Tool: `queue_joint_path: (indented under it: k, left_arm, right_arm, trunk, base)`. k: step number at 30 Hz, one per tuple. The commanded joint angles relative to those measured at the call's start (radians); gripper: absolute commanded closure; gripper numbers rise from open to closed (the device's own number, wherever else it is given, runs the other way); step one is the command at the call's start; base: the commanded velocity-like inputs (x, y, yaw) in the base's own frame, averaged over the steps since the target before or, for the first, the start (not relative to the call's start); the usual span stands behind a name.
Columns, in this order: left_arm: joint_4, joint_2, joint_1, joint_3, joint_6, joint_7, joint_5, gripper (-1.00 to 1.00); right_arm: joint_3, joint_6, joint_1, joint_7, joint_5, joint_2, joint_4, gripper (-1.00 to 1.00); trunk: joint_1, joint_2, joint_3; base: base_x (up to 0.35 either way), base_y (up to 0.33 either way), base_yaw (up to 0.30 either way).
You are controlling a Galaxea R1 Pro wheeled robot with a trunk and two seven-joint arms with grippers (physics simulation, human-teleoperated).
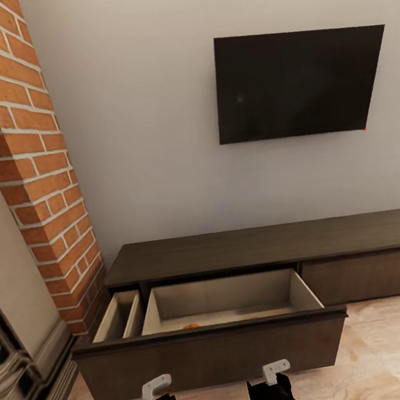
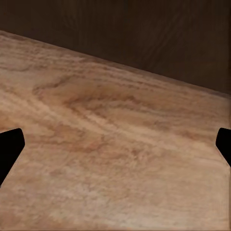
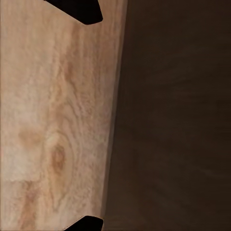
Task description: Place each of the two pumpkins and all three candles from the living room inside a cabinet in the living room (use any cabinet), then make sure every cabinet is closed, and position the cauldron so it is next to a table in the living room.
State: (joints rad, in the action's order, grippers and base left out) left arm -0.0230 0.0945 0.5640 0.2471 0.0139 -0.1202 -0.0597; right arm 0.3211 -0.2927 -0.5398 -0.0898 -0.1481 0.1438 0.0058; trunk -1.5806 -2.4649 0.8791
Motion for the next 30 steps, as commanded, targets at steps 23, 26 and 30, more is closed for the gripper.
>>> queue_joint_path:
  k: [23, 26, 30]
  left_arm:
    - [0.0, 0.0, 0.001, 0.0, 0.001, -0.003, -0.006, -1.0]
    - [0.0, 0.001, 0.001, 0.0, 0.001, -0.003, -0.006, -1.0]
    - [0.0, 0.001, 0.0, 0.0, 0.001, -0.003, -0.006, -1.0]
  right_arm:
    - [0.011, -0.003, 0.0, -0.001, -0.01, 0.002, -0.001, -1.0]
    - [0.013, -0.001, 0.0, -0.001, -0.01, 0.003, -0.002, -1.0]
    - [0.012, 0.001, 0.0, -0.001, -0.01, 0.003, -0.001, -1.0]
  trunk:
    - [0.0, 0.0, 0.001]
    - [0.0, 0.0, 0.001]
    - [0.0, 0.0, 0.001]
  base:
    - [0.313, 0.0, 0.0]
    - [0.243, 0.0, 0.0]
    - [0.071, 0.0, 0.0]
